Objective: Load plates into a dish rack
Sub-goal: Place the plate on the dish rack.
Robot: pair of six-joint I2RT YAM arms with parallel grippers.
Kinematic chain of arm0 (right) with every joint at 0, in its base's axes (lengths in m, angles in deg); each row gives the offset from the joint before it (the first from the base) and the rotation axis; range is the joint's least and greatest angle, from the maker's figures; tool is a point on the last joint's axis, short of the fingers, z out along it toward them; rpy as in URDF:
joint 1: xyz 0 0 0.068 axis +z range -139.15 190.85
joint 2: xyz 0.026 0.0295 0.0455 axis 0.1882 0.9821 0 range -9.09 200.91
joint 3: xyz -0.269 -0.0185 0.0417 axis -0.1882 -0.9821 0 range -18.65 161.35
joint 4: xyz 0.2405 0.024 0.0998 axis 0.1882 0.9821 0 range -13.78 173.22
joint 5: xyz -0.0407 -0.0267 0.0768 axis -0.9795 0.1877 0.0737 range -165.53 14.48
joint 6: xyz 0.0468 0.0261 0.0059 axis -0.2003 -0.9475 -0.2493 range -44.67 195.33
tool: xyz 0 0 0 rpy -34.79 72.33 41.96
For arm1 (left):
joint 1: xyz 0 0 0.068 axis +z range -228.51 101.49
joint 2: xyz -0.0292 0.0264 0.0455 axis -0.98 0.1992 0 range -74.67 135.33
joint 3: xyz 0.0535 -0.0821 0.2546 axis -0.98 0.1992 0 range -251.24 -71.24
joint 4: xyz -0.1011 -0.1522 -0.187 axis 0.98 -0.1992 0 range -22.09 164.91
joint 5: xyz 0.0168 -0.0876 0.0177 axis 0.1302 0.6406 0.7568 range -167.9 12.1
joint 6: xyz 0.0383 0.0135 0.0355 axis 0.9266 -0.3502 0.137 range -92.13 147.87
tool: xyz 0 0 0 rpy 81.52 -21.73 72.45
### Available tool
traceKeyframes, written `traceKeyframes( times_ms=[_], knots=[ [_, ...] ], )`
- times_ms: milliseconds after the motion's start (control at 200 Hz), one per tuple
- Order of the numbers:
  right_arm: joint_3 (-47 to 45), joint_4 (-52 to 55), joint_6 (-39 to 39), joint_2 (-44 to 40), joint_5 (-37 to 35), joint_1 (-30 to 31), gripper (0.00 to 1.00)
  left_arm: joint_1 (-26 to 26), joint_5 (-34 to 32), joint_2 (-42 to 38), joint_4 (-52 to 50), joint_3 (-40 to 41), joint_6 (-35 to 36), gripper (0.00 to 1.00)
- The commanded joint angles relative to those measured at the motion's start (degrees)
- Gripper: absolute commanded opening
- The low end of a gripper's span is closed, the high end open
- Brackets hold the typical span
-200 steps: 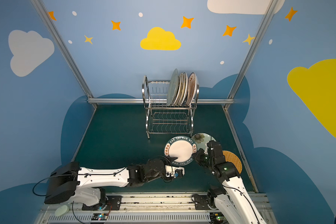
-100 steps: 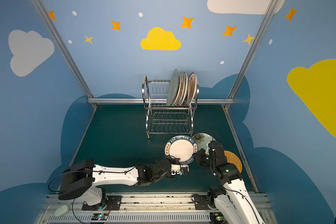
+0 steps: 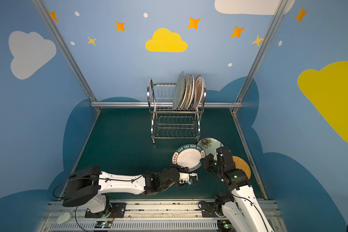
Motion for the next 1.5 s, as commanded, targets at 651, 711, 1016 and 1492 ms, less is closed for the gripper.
traceKeyframes(
  times_ms=[651, 711, 1016, 1492],
  knots=[
    [4.8, -25.1, 19.1, 5.2, 11.2, 0.4, 0.92, -4.6, -1.7, -29.8, -15.9, 11.1, -20.7, 0.04],
    [4.2, -27.9, 20.8, 5.3, 12.2, 0.3, 0.92, -4.6, -1.8, -33.7, -18.4, 11.6, -23.5, 0.04],
    [-6.0, -42.9, 26.9, -0.9, 14.0, 0.6, 0.92, -4.4, -6.6, -50.8, -29.4, 10.6, -38.4, 0.04],
    [-16.2, -48.6, 35.3, -12.0, 12.4, 7.4, 0.92, -1.0, -13.2, -41.3, -36.7, -15.4, -46.1, 0.04]
  ],
)
